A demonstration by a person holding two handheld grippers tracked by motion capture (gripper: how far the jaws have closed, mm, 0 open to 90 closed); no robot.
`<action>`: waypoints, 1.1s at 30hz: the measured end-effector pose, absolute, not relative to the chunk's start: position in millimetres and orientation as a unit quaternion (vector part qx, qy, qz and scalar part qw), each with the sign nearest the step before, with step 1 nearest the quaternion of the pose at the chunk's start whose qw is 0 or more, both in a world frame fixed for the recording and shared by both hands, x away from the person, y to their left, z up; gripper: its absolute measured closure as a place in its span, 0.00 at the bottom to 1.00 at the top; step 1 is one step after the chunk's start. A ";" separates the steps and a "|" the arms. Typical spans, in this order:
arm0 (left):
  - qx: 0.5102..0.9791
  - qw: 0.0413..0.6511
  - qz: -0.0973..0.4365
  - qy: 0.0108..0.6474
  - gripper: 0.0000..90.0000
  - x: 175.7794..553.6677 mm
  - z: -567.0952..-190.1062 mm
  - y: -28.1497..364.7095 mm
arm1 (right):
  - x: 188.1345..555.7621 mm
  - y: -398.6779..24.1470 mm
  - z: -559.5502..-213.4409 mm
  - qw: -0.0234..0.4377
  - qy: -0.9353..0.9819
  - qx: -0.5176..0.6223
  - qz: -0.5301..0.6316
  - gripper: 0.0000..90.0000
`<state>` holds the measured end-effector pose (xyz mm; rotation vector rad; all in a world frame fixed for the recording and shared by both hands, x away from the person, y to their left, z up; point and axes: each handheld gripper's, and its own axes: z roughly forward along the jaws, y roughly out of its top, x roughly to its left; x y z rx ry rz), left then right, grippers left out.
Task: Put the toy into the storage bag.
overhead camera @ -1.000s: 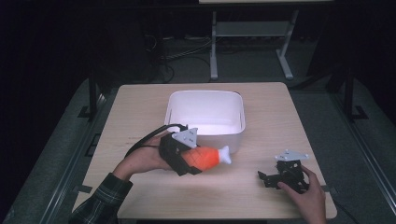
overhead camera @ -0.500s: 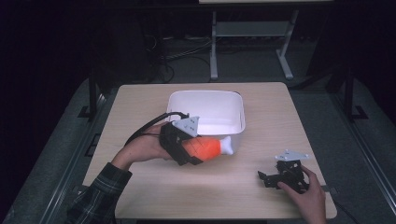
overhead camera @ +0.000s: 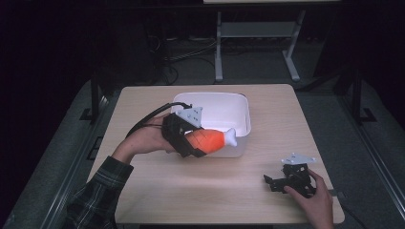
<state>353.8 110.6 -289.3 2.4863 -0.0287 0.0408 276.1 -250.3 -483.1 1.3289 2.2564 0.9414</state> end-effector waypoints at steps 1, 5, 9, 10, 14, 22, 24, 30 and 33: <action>0.947 0.321 0.019 -0.008 0.28 357.5 -285.6 110.4 | 276.1 -250.3 -483.1 0.178 0.798 0.470 0.333 0.00; 0.947 0.321 0.026 -0.006 0.28 366.1 -278.6 110.0 | 276.0 -250.3 -483.1 0.178 0.798 0.470 0.333 0.00; 0.947 0.318 0.028 -0.009 0.28 374.8 -274.5 108.8 | 276.1 -250.3 -483.1 0.178 0.798 0.470 0.333 0.00; 0.948 0.318 0.029 -0.008 0.28 376.8 -274.3 108.2 | 276.0 -250.3 -483.0 0.178 0.798 0.470 0.333 0.00; 0.949 0.313 0.032 -0.011 0.28 383.4 -274.4 105.6 | 276.0 -250.3 -483.1 0.178 0.798 0.470 0.333 0.00; 0.950 0.311 0.032 -0.022 0.28 399.7 -279.1 96.0 | 276.1 -250.2 -483.0 0.178 0.798 0.470 0.333 0.00; 0.950 0.310 0.033 -0.022 0.28 402.7 -279.8 93.8 | 276.1 -250.3 -483.0 0.178 0.798 0.470 0.333 0.00; 0.951 0.308 0.029 -0.025 0.28 414.3 -284.4 86.6 | 276.1 -250.2 -483.0 0.178 0.797 0.470 0.333 0.00; 0.953 0.302 0.028 -0.024 0.27 419.2 -288.9 82.3 | 276.0 -250.2 -483.0 0.177 0.797 0.471 0.333 0.00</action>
